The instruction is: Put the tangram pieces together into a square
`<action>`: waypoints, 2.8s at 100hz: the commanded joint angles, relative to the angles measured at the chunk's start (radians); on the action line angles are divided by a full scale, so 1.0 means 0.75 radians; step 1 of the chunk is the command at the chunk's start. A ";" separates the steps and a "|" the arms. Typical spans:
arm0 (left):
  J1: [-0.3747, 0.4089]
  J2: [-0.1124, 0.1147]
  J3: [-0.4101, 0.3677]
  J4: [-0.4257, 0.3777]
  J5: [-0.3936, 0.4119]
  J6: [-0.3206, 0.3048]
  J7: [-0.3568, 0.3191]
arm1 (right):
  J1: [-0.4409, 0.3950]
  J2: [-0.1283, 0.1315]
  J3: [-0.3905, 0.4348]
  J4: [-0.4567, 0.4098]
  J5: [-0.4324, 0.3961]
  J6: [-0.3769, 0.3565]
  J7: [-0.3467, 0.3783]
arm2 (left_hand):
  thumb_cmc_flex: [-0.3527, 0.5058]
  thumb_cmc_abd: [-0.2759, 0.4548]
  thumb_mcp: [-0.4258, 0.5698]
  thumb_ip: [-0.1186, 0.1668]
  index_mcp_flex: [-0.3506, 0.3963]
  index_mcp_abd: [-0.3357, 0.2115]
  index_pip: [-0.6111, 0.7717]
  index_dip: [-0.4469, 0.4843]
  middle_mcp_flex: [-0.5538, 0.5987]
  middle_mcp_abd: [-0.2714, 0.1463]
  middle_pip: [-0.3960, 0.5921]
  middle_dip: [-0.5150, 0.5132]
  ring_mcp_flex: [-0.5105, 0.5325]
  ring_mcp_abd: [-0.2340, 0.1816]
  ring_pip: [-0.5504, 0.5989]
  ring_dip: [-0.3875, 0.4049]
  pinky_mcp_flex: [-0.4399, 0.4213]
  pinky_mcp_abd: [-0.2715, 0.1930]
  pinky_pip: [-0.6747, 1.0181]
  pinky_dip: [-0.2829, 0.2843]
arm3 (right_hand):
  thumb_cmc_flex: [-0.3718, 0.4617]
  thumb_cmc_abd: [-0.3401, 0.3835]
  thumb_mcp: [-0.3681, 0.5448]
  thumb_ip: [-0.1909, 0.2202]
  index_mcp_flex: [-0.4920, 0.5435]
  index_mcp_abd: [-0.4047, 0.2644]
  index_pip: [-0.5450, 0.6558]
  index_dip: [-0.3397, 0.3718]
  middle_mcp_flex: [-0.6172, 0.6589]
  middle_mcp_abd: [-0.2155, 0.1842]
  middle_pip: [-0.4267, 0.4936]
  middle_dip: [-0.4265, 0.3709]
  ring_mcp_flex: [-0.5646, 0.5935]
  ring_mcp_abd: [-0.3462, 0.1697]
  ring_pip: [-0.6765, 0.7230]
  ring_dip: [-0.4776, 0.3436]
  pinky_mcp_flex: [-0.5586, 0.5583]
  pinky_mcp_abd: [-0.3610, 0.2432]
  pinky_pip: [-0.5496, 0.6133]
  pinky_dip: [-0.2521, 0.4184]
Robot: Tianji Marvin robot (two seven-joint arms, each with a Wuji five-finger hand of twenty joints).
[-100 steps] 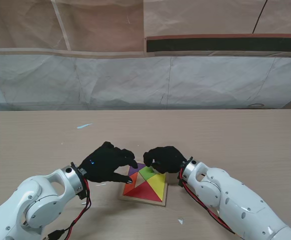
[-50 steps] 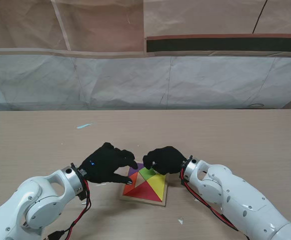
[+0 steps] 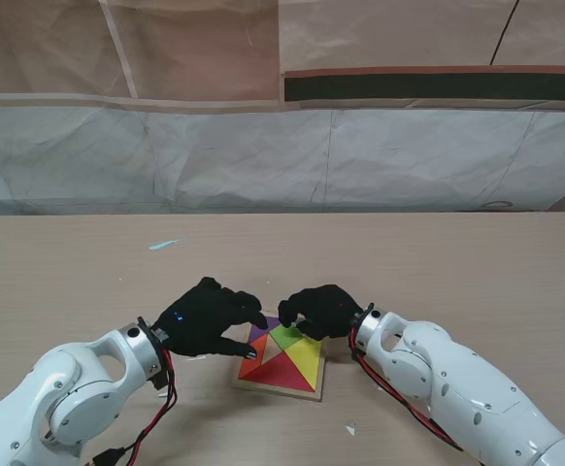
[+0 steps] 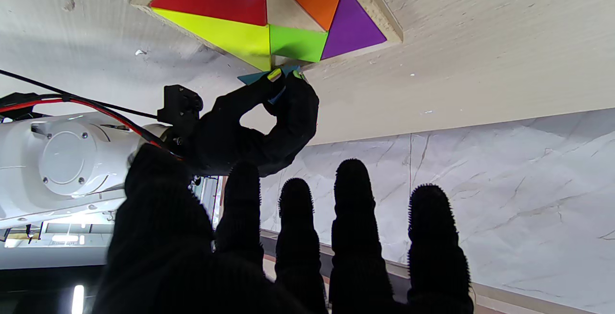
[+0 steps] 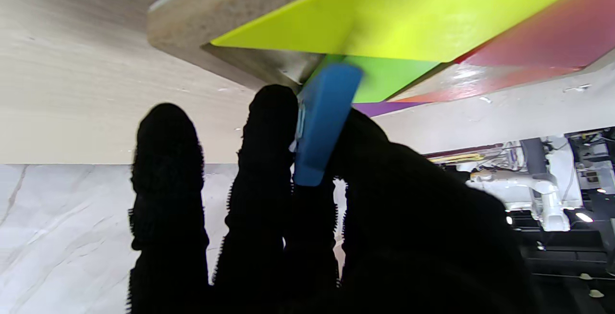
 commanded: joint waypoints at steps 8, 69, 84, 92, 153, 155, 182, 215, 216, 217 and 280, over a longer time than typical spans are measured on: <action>0.002 -0.003 0.000 -0.006 -0.002 0.004 -0.026 | -0.014 -0.009 -0.010 -0.018 0.005 0.027 0.012 | 0.047 0.063 0.000 0.037 0.034 0.001 0.008 0.014 0.011 -0.028 -0.019 -0.005 0.028 -0.026 0.017 0.017 0.004 -0.016 0.026 0.013 | -0.002 0.048 -0.014 0.017 -0.038 0.019 -0.033 -0.038 -0.017 -0.010 -0.023 0.024 0.124 -0.216 0.208 0.076 0.010 -0.347 0.215 0.092; 0.002 -0.003 0.002 -0.005 0.001 0.001 -0.022 | 0.035 -0.009 -0.036 0.024 0.007 -0.079 0.000 | 0.051 0.060 0.001 0.037 0.035 0.002 0.012 0.016 0.011 -0.030 -0.018 -0.004 0.030 -0.025 0.018 0.017 0.004 -0.019 0.027 0.013 | 0.006 0.168 -0.131 0.004 -0.034 -0.105 -0.031 -0.073 0.029 -0.116 -0.064 0.025 0.142 -0.293 0.311 0.132 -0.010 -0.388 0.348 0.038; 0.007 -0.003 0.000 -0.009 0.004 0.006 -0.023 | 0.062 -0.014 -0.069 0.053 0.010 -0.095 -0.028 | 0.051 0.060 0.001 0.037 0.036 0.003 0.011 0.015 0.014 -0.027 -0.017 -0.004 0.032 -0.026 0.018 0.017 0.004 -0.021 0.026 0.013 | 0.004 0.201 -0.197 0.005 -0.047 -0.112 -0.018 -0.094 0.022 -0.119 -0.080 0.031 0.126 -0.289 0.299 0.137 -0.022 -0.388 0.336 0.040; 0.010 -0.003 -0.002 -0.011 0.007 0.006 -0.023 | 0.070 -0.012 -0.079 0.056 -0.010 -0.087 -0.039 | 0.050 0.061 0.000 0.037 0.036 0.001 0.011 0.015 0.015 -0.029 -0.017 -0.004 0.032 -0.027 0.018 0.017 0.004 -0.022 0.026 0.013 | 0.021 0.201 -0.187 0.010 -0.054 -0.123 -0.020 -0.100 0.017 -0.130 -0.091 0.025 0.099 -0.278 0.275 0.131 -0.045 -0.382 0.311 0.032; 0.017 -0.003 -0.004 -0.015 0.008 0.012 -0.026 | 0.082 0.002 -0.091 0.063 -0.027 -0.107 0.003 | 0.052 0.058 0.000 0.036 0.038 0.000 0.012 0.016 0.016 -0.028 -0.018 -0.005 0.033 -0.026 0.017 0.017 0.004 -0.023 0.027 0.013 | -0.069 0.186 -0.208 0.009 -0.100 -0.107 -0.051 -0.128 -0.025 -0.116 -0.200 -0.043 0.038 -0.224 0.036 0.062 -0.157 -0.326 0.149 -0.001; 0.017 -0.003 -0.004 -0.015 0.008 0.012 -0.026 | 0.082 0.004 -0.091 0.061 -0.031 -0.103 0.005 | 0.052 0.058 0.001 0.036 0.038 0.001 0.012 0.016 0.017 -0.028 -0.018 -0.005 0.034 -0.026 0.017 0.017 0.003 -0.023 0.027 0.013 | -0.084 0.183 -0.207 0.011 -0.100 -0.105 -0.053 -0.128 -0.030 -0.115 -0.194 -0.045 0.036 -0.221 0.037 0.063 -0.161 -0.319 0.152 0.001; 0.013 -0.002 -0.001 -0.012 0.003 0.011 -0.028 | 0.045 0.014 -0.048 0.017 -0.054 -0.055 0.042 | 0.050 0.061 0.000 0.037 0.037 0.001 0.010 0.015 0.016 -0.027 -0.019 -0.005 0.033 -0.026 0.016 0.017 0.003 -0.022 0.026 0.013 | -0.322 0.323 -0.380 0.063 -0.056 -0.003 -0.228 -0.094 -0.113 -0.050 -0.113 -0.186 -0.075 -0.102 0.034 0.072 -0.298 -0.223 0.159 0.030; 0.004 -0.002 0.006 -0.007 -0.004 0.010 -0.032 | 0.024 0.031 0.011 -0.018 -0.097 -0.032 0.090 | 0.049 0.062 0.000 0.037 0.038 0.001 0.010 0.015 0.017 -0.028 -0.019 -0.005 0.032 -0.025 0.016 0.017 0.004 -0.023 0.027 0.013 | -0.158 0.398 -0.563 0.126 -0.050 0.000 -0.341 -0.071 -0.154 -0.009 -0.172 -0.192 -0.205 -0.037 -0.098 0.028 -0.440 -0.172 0.114 0.046; 0.004 -0.002 0.006 -0.007 -0.004 0.010 -0.032 | 0.024 0.032 0.012 -0.019 -0.099 -0.032 0.091 | 0.050 0.061 0.000 0.037 0.038 0.001 0.010 0.015 0.017 -0.028 -0.019 -0.005 0.033 -0.024 0.017 0.018 0.004 -0.023 0.027 0.013 | -0.151 0.395 -0.556 0.123 -0.054 -0.002 -0.331 -0.073 -0.154 -0.011 -0.171 -0.192 -0.203 -0.039 -0.101 0.026 -0.437 -0.176 0.112 0.044; 0.003 -0.002 0.007 -0.006 -0.004 0.010 -0.033 | 0.024 0.032 0.012 -0.020 -0.101 -0.032 0.093 | 0.050 0.060 0.000 0.037 0.038 0.001 0.010 0.015 0.016 -0.027 -0.019 -0.005 0.033 -0.024 0.017 0.018 0.004 -0.023 0.027 0.013 | -0.142 0.393 -0.549 0.122 -0.058 -0.002 -0.325 -0.075 -0.153 -0.013 -0.170 -0.192 -0.202 -0.041 -0.102 0.025 -0.434 -0.178 0.112 0.043; -0.005 -0.002 0.019 -0.002 -0.007 0.021 -0.036 | -0.037 0.027 0.077 -0.042 -0.114 -0.043 0.030 | 0.050 0.062 0.000 0.036 0.039 0.004 0.010 0.016 0.019 -0.029 -0.017 -0.004 0.034 -0.025 0.017 0.018 0.004 -0.023 0.028 0.013 | -0.148 0.242 -0.081 0.072 -0.056 0.018 -0.256 -0.145 -0.119 -0.008 -0.184 -0.113 -0.205 -0.060 -0.172 -0.022 -0.445 -0.183 0.038 -0.045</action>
